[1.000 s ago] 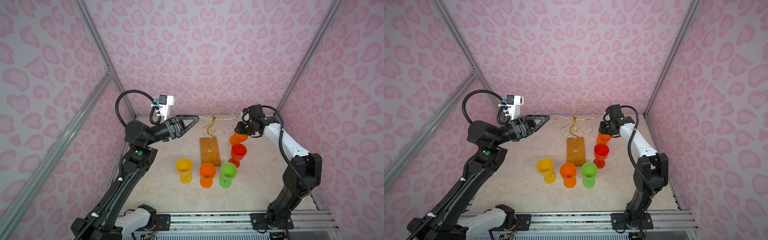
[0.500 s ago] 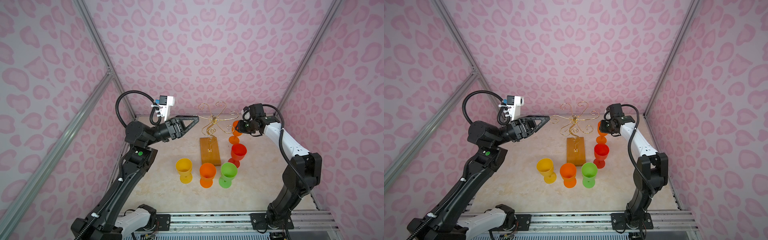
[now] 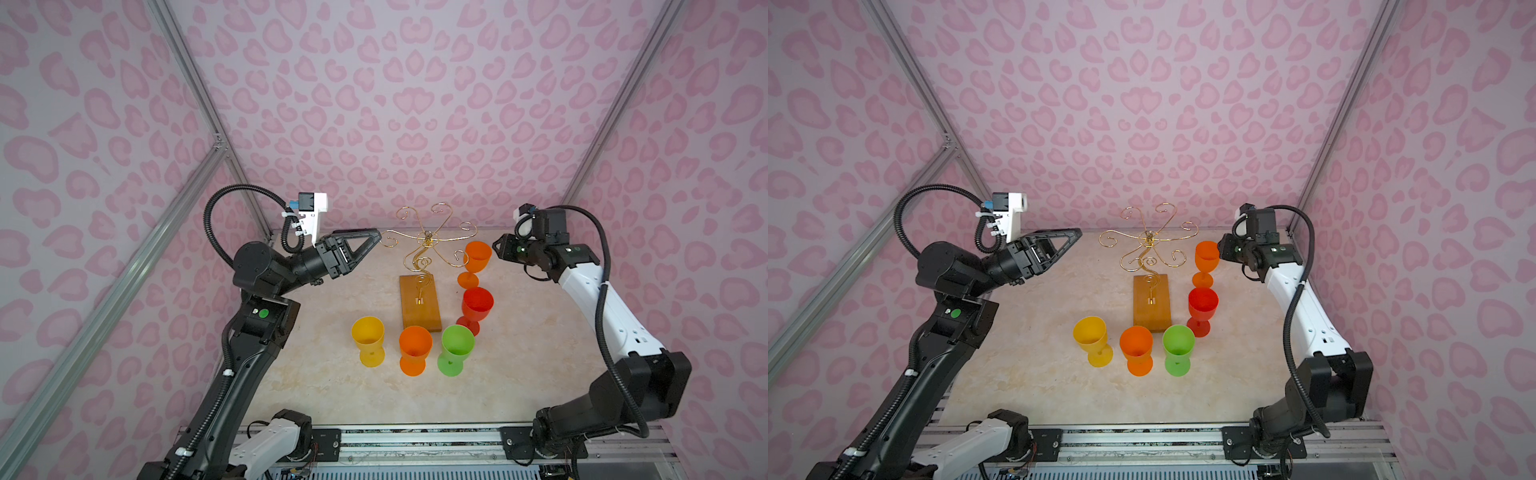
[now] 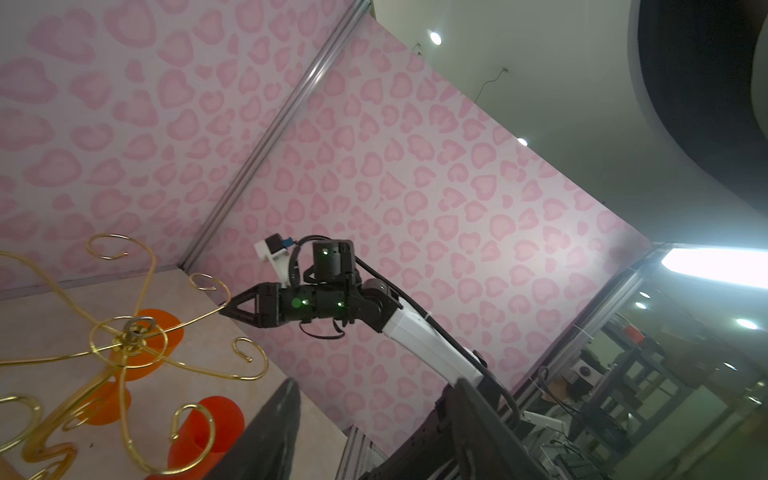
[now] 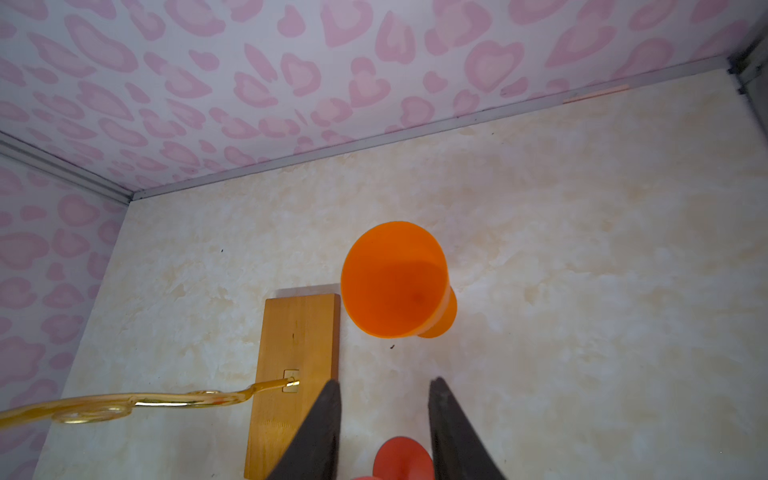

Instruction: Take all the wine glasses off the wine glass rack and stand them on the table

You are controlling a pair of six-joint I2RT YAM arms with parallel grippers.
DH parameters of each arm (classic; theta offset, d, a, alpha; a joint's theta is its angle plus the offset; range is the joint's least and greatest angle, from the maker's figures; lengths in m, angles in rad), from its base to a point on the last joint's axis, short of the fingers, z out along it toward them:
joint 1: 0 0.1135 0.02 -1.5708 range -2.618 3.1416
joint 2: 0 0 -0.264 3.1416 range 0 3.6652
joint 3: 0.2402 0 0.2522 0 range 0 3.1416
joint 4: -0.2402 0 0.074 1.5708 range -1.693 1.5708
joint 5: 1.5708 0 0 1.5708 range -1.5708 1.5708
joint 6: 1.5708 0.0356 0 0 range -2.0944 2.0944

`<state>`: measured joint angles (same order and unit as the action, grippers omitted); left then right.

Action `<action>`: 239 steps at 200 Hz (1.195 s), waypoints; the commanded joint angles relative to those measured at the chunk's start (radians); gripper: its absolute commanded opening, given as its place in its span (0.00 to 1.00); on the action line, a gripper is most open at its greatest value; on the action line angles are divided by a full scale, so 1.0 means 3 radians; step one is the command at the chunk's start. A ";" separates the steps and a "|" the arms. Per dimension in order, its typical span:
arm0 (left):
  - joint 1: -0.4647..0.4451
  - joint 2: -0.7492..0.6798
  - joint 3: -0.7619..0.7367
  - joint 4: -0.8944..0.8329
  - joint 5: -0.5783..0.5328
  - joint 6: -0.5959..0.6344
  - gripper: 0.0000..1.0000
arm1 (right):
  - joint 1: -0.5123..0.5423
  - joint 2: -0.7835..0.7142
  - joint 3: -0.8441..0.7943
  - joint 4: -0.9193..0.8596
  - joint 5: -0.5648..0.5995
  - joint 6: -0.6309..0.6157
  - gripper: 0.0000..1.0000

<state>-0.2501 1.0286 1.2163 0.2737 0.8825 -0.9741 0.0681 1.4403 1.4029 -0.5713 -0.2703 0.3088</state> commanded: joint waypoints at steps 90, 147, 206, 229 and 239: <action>0.0193 -0.0418 -0.0977 -0.0915 -0.4355 0.2663 0.70 | -0.0315 -0.1498 -0.1909 0.1569 0.1152 -0.0547 0.44; 0.0323 -0.0050 -0.1998 0.0503 -0.4628 0.3248 0.72 | -0.0304 -0.1320 -0.2525 0.2421 0.1623 -0.0285 0.94; 0.0558 0.0585 -0.2396 0.0962 -0.4103 0.3191 0.73 | -0.0301 -0.1179 -0.2964 0.3034 0.1862 -0.0270 0.98; 0.0642 0.0910 -0.2485 0.1196 -0.4007 0.3148 0.73 | -0.0303 -0.1074 -0.3031 0.3126 0.1842 -0.0247 0.98; 0.0734 0.1053 -0.2502 0.1242 -0.3875 0.3028 0.73 | -0.0299 -0.1009 -0.3062 0.3183 0.1833 -0.0245 0.98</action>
<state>-0.0650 1.2709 0.4816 0.5282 -0.3565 -0.0231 -0.0235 1.1069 0.5049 0.3016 0.2615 0.2253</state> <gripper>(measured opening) 0.732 0.982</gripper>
